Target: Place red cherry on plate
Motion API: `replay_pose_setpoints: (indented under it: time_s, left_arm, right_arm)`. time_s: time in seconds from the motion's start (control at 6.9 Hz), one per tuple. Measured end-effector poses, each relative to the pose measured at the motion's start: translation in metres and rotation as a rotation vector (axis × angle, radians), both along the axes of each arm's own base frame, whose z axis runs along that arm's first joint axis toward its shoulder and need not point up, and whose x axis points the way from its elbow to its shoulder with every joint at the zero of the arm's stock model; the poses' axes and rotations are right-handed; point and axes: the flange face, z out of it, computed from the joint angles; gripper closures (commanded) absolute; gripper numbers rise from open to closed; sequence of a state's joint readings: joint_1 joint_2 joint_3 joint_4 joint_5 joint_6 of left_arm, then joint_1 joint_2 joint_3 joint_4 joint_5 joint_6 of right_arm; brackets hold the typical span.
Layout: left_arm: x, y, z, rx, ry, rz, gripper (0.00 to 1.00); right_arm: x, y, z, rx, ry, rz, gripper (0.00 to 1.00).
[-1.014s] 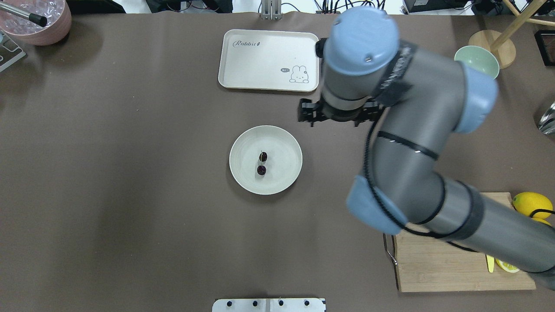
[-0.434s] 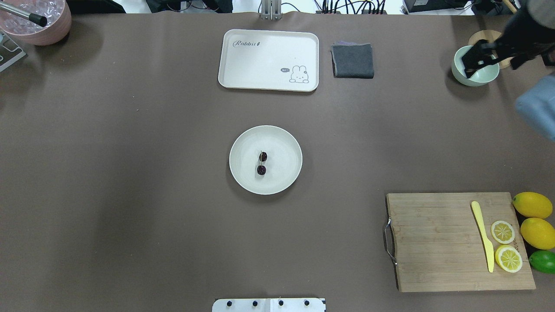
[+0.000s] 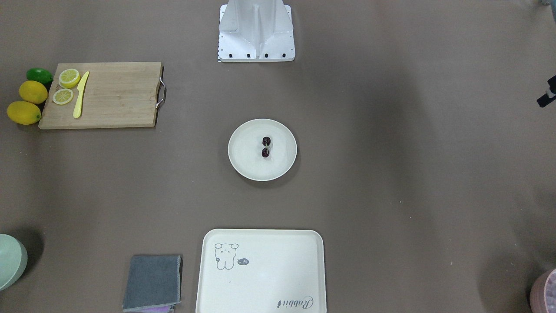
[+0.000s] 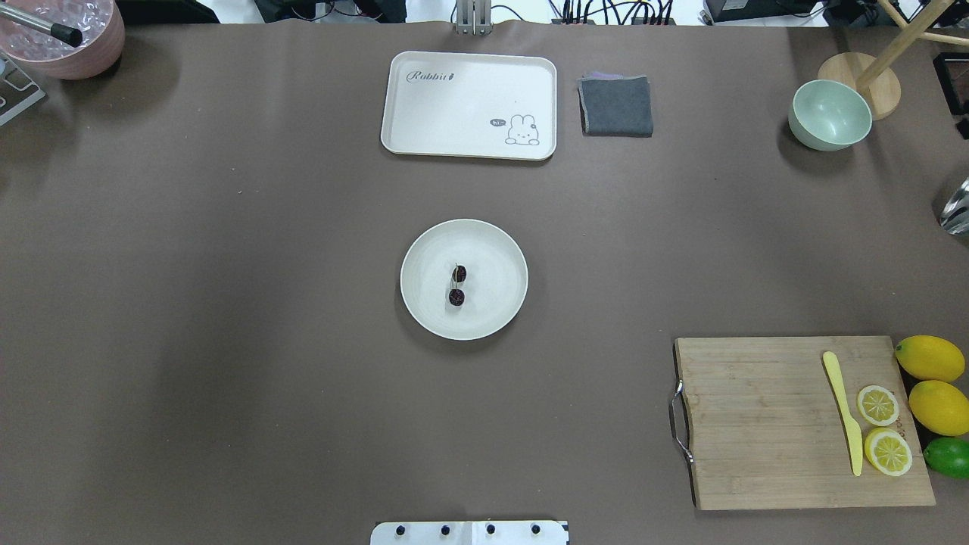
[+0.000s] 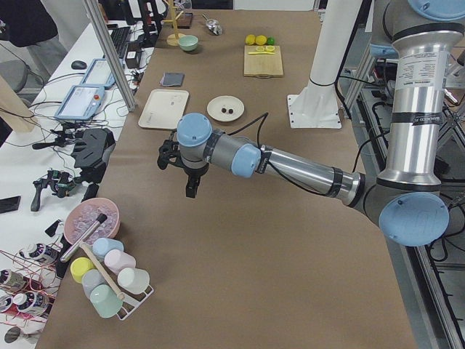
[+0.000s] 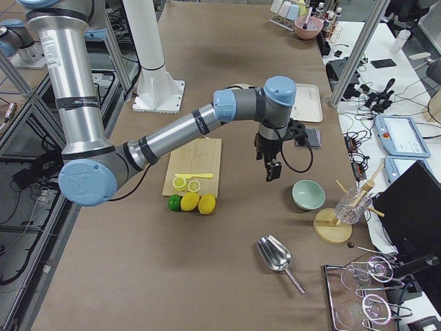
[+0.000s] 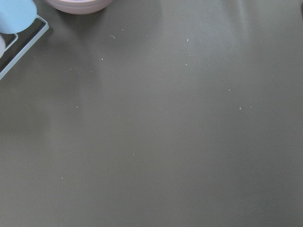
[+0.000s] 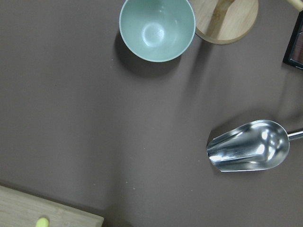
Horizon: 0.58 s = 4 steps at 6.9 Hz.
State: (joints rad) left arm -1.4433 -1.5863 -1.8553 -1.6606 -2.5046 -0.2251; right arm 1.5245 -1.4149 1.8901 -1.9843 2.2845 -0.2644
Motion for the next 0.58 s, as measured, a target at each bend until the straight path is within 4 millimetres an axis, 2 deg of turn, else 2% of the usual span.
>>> replay_pose_setpoints:
  time_s: [0.14,0.29,0.43,0.58]
  left_arm:
    - [0.016,0.001,-0.001,-0.007,-0.012,0.02,0.02]
    - [0.022,0.005,0.004,-0.014,-0.02,0.029,0.02]
    - [0.02,0.017,0.013,-0.029,-0.024,0.031,0.02]
    - [0.017,0.029,0.027,-0.056,-0.03,0.03,0.02]
  right_arm:
    - [0.021,0.013,0.008,0.021,-0.022,-0.002,0.0]
    - [0.031,0.032,0.008,0.043,-0.029,0.0,0.0]
    - [0.036,0.048,0.01,0.061,-0.028,-0.007,0.0]
    - [0.038,0.057,0.015,0.072,-0.026,-0.018,0.0]
